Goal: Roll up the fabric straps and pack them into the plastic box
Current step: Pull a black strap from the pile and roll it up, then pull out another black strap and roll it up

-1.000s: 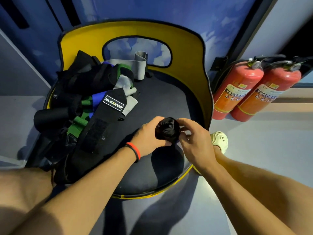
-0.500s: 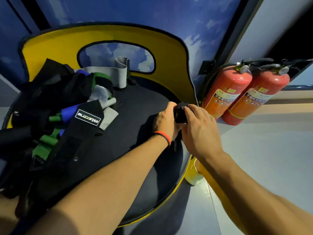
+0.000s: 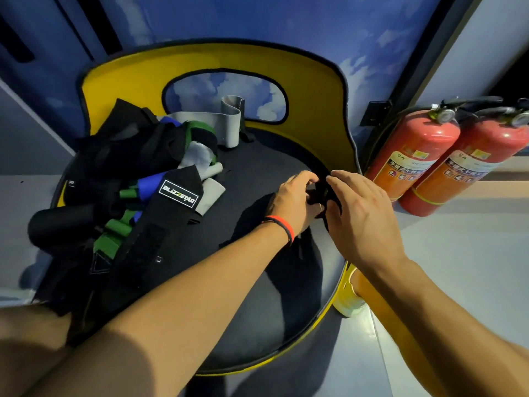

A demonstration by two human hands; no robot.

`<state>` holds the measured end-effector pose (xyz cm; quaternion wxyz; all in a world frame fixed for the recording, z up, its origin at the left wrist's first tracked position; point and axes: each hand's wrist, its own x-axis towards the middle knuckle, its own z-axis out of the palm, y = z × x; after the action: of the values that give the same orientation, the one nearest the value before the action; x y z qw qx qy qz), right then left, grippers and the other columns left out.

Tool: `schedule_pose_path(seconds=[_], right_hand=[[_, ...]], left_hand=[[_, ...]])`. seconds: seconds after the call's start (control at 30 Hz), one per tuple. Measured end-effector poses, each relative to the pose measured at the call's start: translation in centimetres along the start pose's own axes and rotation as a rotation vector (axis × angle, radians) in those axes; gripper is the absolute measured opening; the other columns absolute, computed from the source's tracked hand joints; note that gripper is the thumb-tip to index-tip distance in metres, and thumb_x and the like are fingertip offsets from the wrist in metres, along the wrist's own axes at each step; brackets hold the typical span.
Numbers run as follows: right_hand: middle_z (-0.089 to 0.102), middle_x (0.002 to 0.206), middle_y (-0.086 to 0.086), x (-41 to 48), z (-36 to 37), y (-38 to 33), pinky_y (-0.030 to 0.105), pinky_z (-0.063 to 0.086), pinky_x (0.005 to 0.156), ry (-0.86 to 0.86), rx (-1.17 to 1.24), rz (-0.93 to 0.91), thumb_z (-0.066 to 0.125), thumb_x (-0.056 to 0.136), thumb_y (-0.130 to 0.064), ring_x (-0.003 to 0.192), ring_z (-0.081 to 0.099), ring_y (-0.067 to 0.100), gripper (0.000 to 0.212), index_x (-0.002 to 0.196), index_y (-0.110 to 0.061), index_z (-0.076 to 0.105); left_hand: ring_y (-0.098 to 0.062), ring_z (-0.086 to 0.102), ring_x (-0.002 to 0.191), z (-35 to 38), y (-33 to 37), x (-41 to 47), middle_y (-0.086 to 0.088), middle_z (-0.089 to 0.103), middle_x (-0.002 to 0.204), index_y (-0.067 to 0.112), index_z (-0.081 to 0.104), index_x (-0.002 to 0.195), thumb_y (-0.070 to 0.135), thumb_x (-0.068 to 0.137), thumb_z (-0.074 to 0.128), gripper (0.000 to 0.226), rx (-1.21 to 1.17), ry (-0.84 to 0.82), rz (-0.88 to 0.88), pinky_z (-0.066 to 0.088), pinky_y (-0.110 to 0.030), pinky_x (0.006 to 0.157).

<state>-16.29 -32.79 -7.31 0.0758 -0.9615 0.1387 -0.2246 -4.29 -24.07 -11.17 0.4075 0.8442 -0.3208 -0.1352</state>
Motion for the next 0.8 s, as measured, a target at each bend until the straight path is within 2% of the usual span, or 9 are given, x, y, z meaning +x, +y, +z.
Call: schedule_pose_path(seconds=[0.17,0.27,0.4,0.5,0.6,0.67,0.73,0.8], right_hand=[[0.066,0.128,0.010,0.3,0.5,-4.0,0.043,0.055,0.095,-0.123,0.052,-0.112,0.062,0.091,-0.009,0.116,0.063,0.029,0.034,0.125,-0.007,0.066],[0.068,0.121,0.009,0.9,1.0,-7.0,0.045,0.056,0.085,-0.251,0.089,-0.141,0.059,0.092,-0.012,0.108,0.064,0.031,0.029,0.120,-0.009,0.066],[0.067,0.114,0.005,2.6,1.7,-11.0,0.046,0.055,0.082,-0.458,0.149,-0.150,0.054,0.097,-0.023,0.104,0.064,0.028,0.024,0.117,-0.015,0.063],[0.069,0.113,0.002,4.1,2.9,-13.3,0.046,0.057,0.082,-0.568,0.200,-0.137,0.057,0.097,-0.029,0.103,0.066,0.026,0.024,0.118,-0.019,0.063],[0.070,0.115,0.000,5.5,4.5,-14.5,0.045,0.059,0.082,-0.603,0.234,-0.106,0.059,0.096,-0.031,0.101,0.067,0.024,0.028,0.123,-0.026,0.064],[0.071,0.113,0.003,6.5,5.7,-14.6,0.047,0.059,0.082,-0.586,0.239,-0.041,0.059,0.095,-0.030,0.099,0.067,0.027,0.026,0.119,-0.022,0.066],[0.072,0.105,0.009,7.8,6.9,-14.3,0.049,0.058,0.079,-0.523,0.249,0.038,0.059,0.094,-0.026,0.095,0.067,0.033,0.023,0.110,-0.011,0.067],[0.071,0.103,0.015,9.3,8.3,-13.7,0.051,0.056,0.080,-0.444,0.276,0.105,0.060,0.093,-0.022,0.095,0.065,0.037,0.024,0.107,-0.003,0.067]], left_hand=[[-0.005,0.055,0.080,-6.5,-2.9,-3.3,0.010,0.057,0.100,0.026,0.067,0.109,0.010,0.083,0.076,0.031,0.070,0.054,-0.039,0.052,-0.028,0.073],[-0.006,0.057,0.078,-11.3,-4.5,-5.7,0.011,0.058,0.090,0.025,0.070,0.100,0.020,0.083,0.079,0.020,0.138,0.075,-0.056,0.053,-0.030,0.078],[-0.016,0.061,0.094,-17.7,-6.7,-8.1,0.008,0.063,0.099,0.025,0.071,0.098,0.027,0.084,0.077,0.016,0.240,0.119,-0.112,0.052,-0.036,0.086],[-0.023,0.055,0.110,-21.3,-8.3,-9.1,0.003,0.061,0.114,0.027,0.068,0.106,0.032,0.085,0.074,0.023,0.376,0.156,-0.163,0.048,-0.040,0.094],[-0.023,0.049,0.117,-23.4,-9.7,-9.5,0.004,0.051,0.124,0.028,0.063,0.116,0.038,0.084,0.075,0.036,0.446,0.130,-0.224,0.044,-0.039,0.100],[-0.021,0.045,0.119,-23.8,-10.3,-9.5,0.006,0.047,0.124,0.028,0.062,0.117,0.039,0.083,0.076,0.039,0.483,0.151,-0.192,0.044,-0.038,0.099],[-0.019,0.040,0.124,-23.7,-10.6,-9.2,0.007,0.044,0.127,0.028,0.061,0.118,0.040,0.081,0.078,0.042,0.543,0.180,-0.097,0.043,-0.039,0.100],[-0.021,0.032,0.136,-23.3,-10.5,-8.4,0.006,0.039,0.140,0.029,0.058,0.125,0.042,0.078,0.080,0.054,0.618,0.190,0.046,0.041,-0.046,0.107]])
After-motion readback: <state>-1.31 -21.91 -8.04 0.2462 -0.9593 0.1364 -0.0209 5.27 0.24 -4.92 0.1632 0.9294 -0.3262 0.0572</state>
